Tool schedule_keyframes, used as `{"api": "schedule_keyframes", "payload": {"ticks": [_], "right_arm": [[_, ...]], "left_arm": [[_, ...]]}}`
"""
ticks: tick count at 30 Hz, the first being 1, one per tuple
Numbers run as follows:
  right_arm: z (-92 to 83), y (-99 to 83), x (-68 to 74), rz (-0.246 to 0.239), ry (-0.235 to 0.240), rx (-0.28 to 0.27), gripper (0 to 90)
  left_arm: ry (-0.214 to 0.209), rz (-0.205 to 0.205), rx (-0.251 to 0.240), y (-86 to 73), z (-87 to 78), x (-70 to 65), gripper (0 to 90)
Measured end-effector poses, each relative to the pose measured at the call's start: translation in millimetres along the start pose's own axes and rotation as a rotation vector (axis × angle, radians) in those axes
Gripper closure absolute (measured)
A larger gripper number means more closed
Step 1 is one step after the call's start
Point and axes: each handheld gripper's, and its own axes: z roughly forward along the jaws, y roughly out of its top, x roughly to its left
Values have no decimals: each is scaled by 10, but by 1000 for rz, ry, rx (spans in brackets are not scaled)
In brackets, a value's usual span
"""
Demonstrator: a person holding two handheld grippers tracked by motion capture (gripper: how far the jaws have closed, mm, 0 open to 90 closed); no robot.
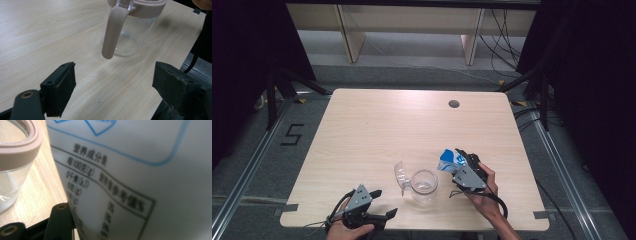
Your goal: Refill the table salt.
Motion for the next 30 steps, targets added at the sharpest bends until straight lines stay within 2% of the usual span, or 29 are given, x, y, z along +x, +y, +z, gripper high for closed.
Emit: {"api": "schedule_keyframes", "payload": {"ticks": [3, 9, 14, 15, 17, 18, 20, 22, 26, 27, 29, 30], "right_arm": [[0, 12, 9, -3, 1, -1, 449], [-3, 24, -20, -58, -16, 3, 450], [-11, 25, -19, -77, -25, 15, 450], [-5, 26, -26, -97, -23, 13, 450], [-8, 23, -14, -89, -24, 21, 450], [-6, 26, -5, -114, -24, 23, 450], [-10, 29, 4, -116, -33, 26, 451], [-6, 35, 2, -145, -32, 25, 451], [-18, 38, 24, -159, -47, 33, 452], [-21, 40, 23, -160, -45, 36, 452], [-21, 41, 26, -178, -54, 36, 452], [-17, 47, 19, -207, -54, 31, 452]], "left_arm": [[0, -8, -7, -1, 4, -6, 179], [0, -9, -8, -1, 4, -6, 180], [-1, -8, -8, -1, 5, -6, 180], [-1, -6, -6, 0, 7, -6, 179], [-3, -7, -5, -1, 9, -8, 179], [1, -2, 0, 0, 6, -9, 179], [-5, -8, -6, -1, 9, -11, 180], [-4, -6, -7, -1, 6, -7, 179], [-5, -11, -10, 0, 9, -14, 180], [-7, 8, -10, 4, 7, -5, 180], [-7, 16, -10, 6, 5, 1, 179], [-5, 2, -11, 3, 5, -7, 180]]}}
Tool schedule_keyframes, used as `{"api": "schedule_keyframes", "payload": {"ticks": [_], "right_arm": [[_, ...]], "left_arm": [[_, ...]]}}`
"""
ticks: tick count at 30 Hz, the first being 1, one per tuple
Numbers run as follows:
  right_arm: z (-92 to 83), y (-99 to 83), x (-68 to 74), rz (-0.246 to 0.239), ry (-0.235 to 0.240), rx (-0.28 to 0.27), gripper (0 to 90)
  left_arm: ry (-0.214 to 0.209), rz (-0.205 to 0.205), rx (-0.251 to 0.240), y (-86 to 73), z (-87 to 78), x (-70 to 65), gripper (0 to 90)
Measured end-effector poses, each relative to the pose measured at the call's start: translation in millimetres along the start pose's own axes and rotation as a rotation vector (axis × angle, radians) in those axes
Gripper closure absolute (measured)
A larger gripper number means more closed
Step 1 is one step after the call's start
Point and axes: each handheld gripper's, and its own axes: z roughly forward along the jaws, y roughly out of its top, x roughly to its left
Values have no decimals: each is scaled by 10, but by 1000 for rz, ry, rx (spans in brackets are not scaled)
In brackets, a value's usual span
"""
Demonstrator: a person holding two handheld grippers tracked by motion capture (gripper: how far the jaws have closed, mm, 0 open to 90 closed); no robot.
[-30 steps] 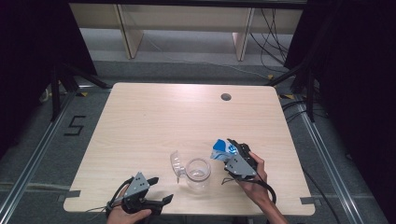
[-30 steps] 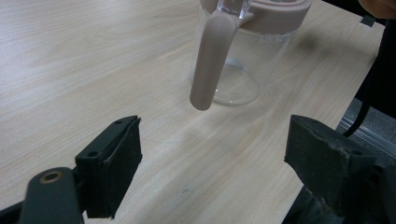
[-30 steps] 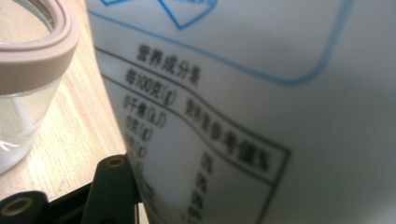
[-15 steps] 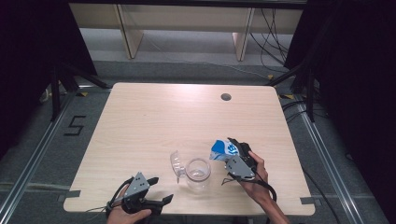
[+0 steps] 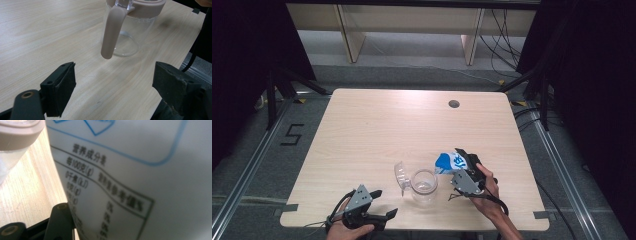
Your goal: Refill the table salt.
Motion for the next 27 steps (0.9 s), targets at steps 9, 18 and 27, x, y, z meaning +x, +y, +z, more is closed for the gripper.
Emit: {"api": "schedule_keyframes", "payload": {"ticks": [9, 18, 27], "right_arm": [[-15, 21, 57, -27, -8, 17, 454], [-28, 40, 56, -63, -29, 23, 454], [-17, 43, 53, -138, -60, 17, 456]], "left_arm": [[2, -11, 2, -3, -1, -1, 180], [2, -15, -2, -4, 0, -3, 179], [3, -9, 5, -4, 2, -2, 179]]}}
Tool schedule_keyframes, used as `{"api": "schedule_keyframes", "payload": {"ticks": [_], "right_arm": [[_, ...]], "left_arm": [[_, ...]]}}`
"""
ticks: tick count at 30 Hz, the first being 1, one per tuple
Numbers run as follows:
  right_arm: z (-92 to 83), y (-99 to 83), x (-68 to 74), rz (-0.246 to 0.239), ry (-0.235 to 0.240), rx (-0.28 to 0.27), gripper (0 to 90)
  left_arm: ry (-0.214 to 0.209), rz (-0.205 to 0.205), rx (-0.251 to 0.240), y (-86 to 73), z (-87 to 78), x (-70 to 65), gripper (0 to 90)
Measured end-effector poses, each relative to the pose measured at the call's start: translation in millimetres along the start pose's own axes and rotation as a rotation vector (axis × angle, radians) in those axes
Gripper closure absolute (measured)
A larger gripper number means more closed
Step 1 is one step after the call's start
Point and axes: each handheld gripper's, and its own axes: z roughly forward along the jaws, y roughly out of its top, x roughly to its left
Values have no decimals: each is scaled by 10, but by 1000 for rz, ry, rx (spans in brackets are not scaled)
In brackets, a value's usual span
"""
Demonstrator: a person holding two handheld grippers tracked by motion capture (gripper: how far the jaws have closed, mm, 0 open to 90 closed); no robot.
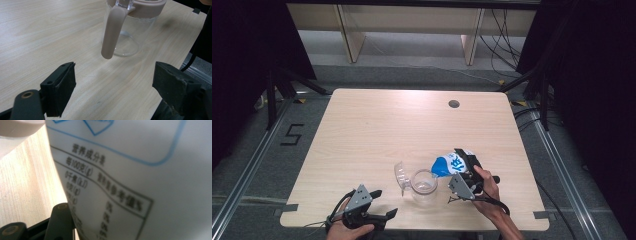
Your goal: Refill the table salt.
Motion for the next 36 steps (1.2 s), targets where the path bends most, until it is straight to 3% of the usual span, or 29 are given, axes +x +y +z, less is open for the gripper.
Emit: {"api": "schedule_keyframes", "payload": {"ticks": [3, 6, 10, 12, 13, 14, 20, 21, 22, 28, 31, 32, 33, 36], "right_arm": [[-17, 14, 11, 8, 4, 19, 456], [-2, 23, 4, -35, -8, 8, 457], [-4, 28, 22, -29, -12, 11, 457], [-2, 41, -11, -96, -20, 7, 457], [0, 29, 27, -43, -15, 13, 457], [-3, 30, 31, -41, -16, 17, 457], [4, 39, 38, -58, -12, 21, 459], [11, 42, 25, -90, -13, 14, 459], [16, 37, 44, -68, -1, 12, 459], [6, 53, 51, -101, -8, 18, 461], [-1, 73, 32, -159, -21, 29, 461], [2, 71, 41, -153, -23, 30, 461], [6, 61, 66, -116, -19, 30, 461], [0, 69, 68, -123, -24, 38, 461]], "left_arm": [[0, 0, 0, -1, -3, 1, 180], [1, 1, 0, 0, -2, 3, 179], [7, -2, 5, 0, -1, -5, 179], [5, 19, 6, 3, -3, 9, 180], [5, 18, 6, 3, -4, 8, 179], [8, 1, 5, 0, -4, -1, 179], [7, 2, 5, 0, -3, 1, 179], [9, -1, 5, -1, -4, 0, 179], [1, -3, 0, -3, 2, 2, 180], [7, 0, 5, 0, 0, 0, 180], [7, 0, 5, -1, -1, -1, 179], [7, 2, 5, 0, -2, 0, 179], [8, -1, 5, 0, -2, -1, 179], [10, -1, 5, 0, -1, 0, 180]]}}
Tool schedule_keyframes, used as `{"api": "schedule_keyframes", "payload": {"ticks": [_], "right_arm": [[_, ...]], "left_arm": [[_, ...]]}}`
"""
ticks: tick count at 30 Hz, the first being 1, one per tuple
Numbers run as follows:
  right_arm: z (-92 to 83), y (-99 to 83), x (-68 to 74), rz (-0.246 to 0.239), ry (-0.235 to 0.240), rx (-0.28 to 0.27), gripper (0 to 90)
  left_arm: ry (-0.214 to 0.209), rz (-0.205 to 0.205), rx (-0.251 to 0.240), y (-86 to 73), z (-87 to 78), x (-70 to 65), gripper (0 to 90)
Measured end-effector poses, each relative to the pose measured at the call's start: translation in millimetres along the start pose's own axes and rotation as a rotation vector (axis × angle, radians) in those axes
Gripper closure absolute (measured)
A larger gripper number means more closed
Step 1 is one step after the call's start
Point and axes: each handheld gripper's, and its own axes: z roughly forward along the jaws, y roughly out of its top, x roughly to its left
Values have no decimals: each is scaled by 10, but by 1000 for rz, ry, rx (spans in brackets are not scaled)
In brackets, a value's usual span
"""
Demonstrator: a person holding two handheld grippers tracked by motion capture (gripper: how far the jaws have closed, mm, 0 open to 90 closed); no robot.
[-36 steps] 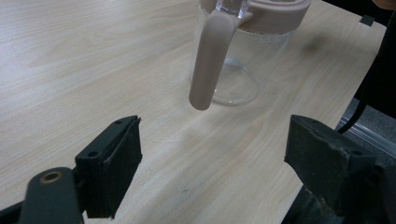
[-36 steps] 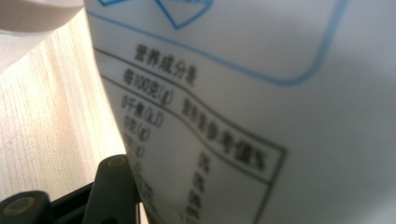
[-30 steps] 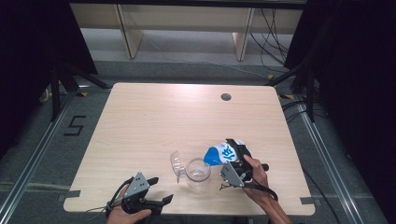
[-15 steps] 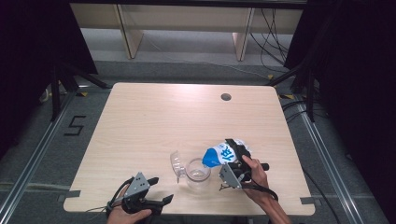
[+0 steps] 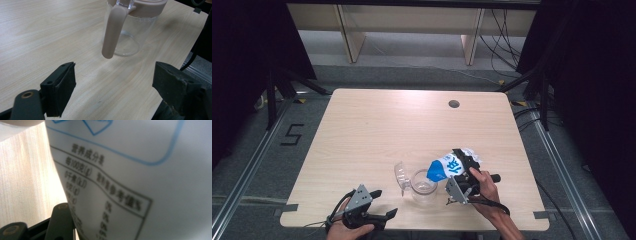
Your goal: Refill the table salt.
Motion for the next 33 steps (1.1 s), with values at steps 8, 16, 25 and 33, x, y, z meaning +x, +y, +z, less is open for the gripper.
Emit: {"api": "schedule_keyframes", "payload": {"ticks": [8, 16, 25, 33], "right_arm": [[-9, 29, -23, -79, -18, 5, 463], [-15, 24, 19, -33, -36, 15, 463], [-8, 35, 14, -70, -29, 11, 465], [-10, 38, 23, -87, -53, 10, 465]], "left_arm": [[-2, 5, 0, 1, -1, 2, 179], [-4, 16, 0, 3, -2, 9, 179], [-5, 21, 0, 4, -2, 10, 180], [-5, 19, 1, 3, -1, 8, 179]]}}
